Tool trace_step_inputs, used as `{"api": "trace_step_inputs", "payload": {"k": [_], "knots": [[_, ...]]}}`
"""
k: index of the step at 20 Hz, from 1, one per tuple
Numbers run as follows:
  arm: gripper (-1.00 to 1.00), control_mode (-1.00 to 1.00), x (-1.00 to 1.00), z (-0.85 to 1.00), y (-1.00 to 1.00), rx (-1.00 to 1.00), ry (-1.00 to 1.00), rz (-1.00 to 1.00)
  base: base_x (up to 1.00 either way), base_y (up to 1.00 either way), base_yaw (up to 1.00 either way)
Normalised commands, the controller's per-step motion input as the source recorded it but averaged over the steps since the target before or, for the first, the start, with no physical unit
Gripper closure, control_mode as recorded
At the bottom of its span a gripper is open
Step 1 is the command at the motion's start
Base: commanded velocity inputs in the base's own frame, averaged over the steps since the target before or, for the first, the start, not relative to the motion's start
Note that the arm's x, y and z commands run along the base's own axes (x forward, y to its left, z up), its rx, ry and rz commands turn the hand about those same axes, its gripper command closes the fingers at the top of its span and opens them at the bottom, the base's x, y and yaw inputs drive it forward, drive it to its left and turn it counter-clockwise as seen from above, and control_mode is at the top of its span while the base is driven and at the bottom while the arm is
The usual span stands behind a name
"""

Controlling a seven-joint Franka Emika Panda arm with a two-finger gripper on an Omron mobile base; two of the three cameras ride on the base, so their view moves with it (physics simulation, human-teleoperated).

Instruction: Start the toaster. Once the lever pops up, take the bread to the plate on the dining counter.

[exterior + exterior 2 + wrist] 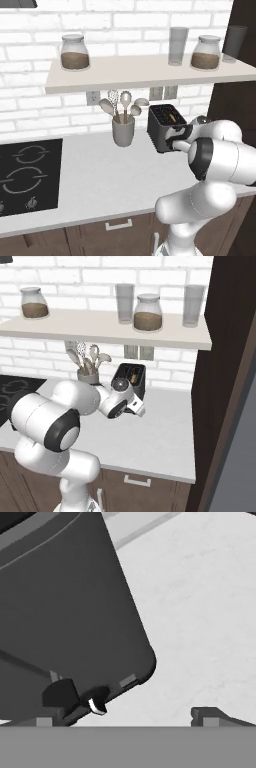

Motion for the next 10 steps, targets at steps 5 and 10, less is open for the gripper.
{"api": "trace_step_inputs", "payload": {"k": [5, 10], "knots": [[-1.0, -1.0, -0.1, 0.28, -0.02, 0.04, 0.0, 0.0, 0.0, 0.0, 0.0], [-1.0, -1.0, -0.21, 1.0, -0.02, 0.06, 0.0, 0.0, 0.0, 0.0, 0.0]]}}
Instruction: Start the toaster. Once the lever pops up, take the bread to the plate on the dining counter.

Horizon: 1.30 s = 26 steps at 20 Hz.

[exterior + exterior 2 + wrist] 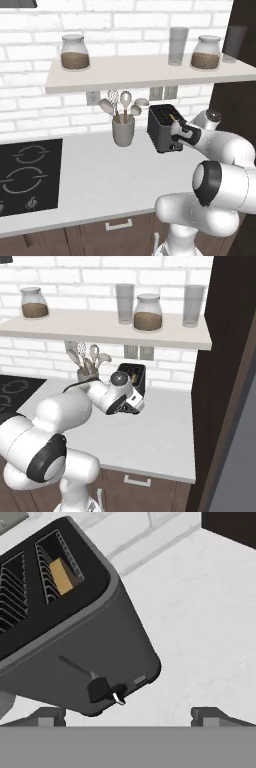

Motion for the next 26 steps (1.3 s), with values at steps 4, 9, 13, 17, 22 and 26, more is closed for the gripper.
{"api": "trace_step_inputs", "payload": {"k": [4, 9, 13, 17, 22, 26], "knots": [[-1.0, -1.0, -0.03, 0.99, 0.0, 0.0, 0.0, 0.06, 0.0, 0.0, 0.0], [-1.0, -1.0, 0.0, 0.58, 0.0, -0.07, -0.01, 0.17, 0.0, 0.0, 0.0], [-1.0, -1.0, 0.0, 0.03, 0.02, -0.08, 0.0, 0.08, 0.0, 0.0, 0.0], [-1.0, -1.0, 0.0, 0.0, 0.0, 0.0, 0.0, 0.0, 0.0, 0.0, 0.0], [-1.0, -1.0, 0.0, 0.0, 0.0, 0.0, 0.0, 0.0, 0.0, 0.0, 0.0], [-1.0, -1.0, 0.0, 0.0, 0.0, 0.0, 0.0, 0.0, 0.0, 0.0, 0.0]]}}
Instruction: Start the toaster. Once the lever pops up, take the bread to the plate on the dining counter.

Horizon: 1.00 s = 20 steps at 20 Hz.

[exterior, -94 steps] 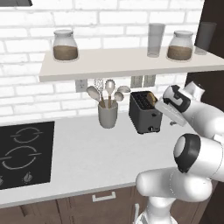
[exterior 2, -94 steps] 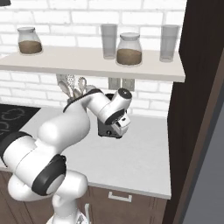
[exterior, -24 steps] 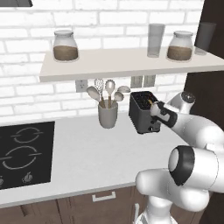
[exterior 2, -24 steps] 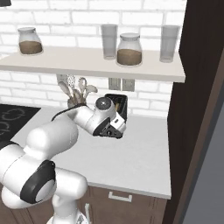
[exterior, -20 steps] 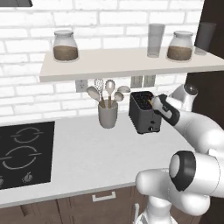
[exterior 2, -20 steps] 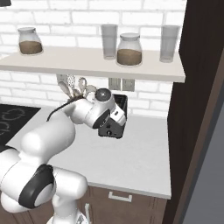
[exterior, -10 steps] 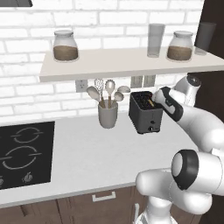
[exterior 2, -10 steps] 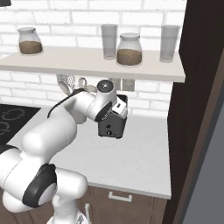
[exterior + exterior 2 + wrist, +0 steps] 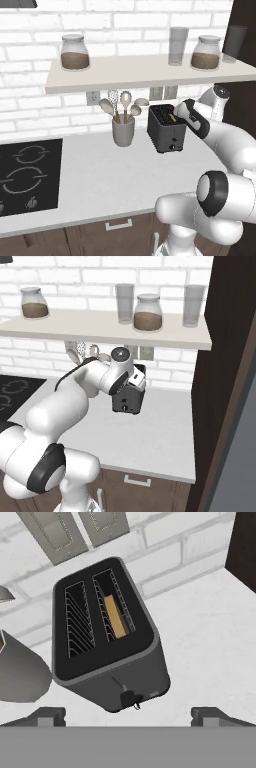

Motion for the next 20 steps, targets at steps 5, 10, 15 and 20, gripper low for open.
{"api": "trace_step_inputs", "payload": {"k": [5, 10, 15, 20], "knots": [[-1.0, -1.0, 0.0, 0.0, 0.0, 0.0, 0.0, 0.0, 0.0, 0.0, 0.0], [-1.0, -1.0, 0.0, 0.0, 0.0, 0.0, 0.0, 0.0, 0.0, 0.0, 0.0], [-1.0, -1.0, 0.0, 0.0, 0.0, 0.0, 0.0, 0.0, 0.0, 0.0, 0.0], [-1.0, -1.0, 0.0, 0.0, 0.0, 0.0, 0.0, 0.0, 0.0, 0.0, 0.0]]}}
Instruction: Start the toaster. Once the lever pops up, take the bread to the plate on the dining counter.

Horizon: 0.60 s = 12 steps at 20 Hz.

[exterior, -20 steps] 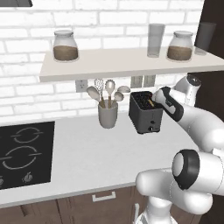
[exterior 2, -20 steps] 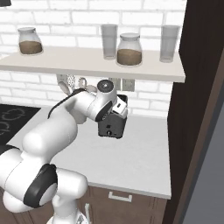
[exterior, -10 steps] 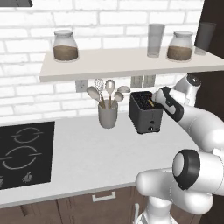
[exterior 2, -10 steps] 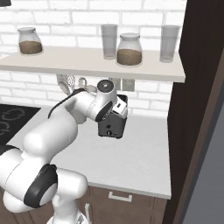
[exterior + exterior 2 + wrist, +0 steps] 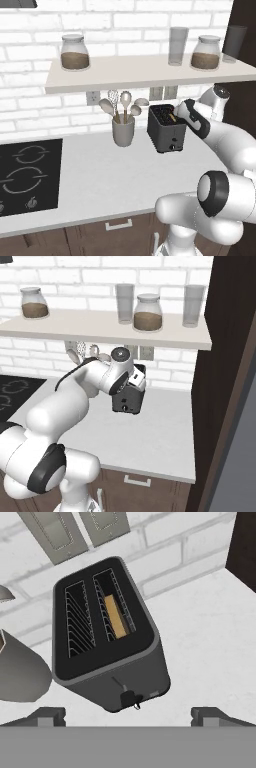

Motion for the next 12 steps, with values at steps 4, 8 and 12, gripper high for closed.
{"api": "trace_step_inputs", "payload": {"k": [4, 8, 12], "knots": [[-1.0, -1.0, 0.0, 0.0, 0.0, 0.0, 0.0, 0.0, 0.0, 0.0, 0.0], [-1.0, -1.0, 0.0, 0.0, 0.0, 0.0, 0.0, 0.0, 0.0, 0.0, 0.0], [-1.0, -1.0, 0.0, 0.0, 0.0, 0.0, 0.0, 0.0, 0.0, 0.0, 0.0]]}}
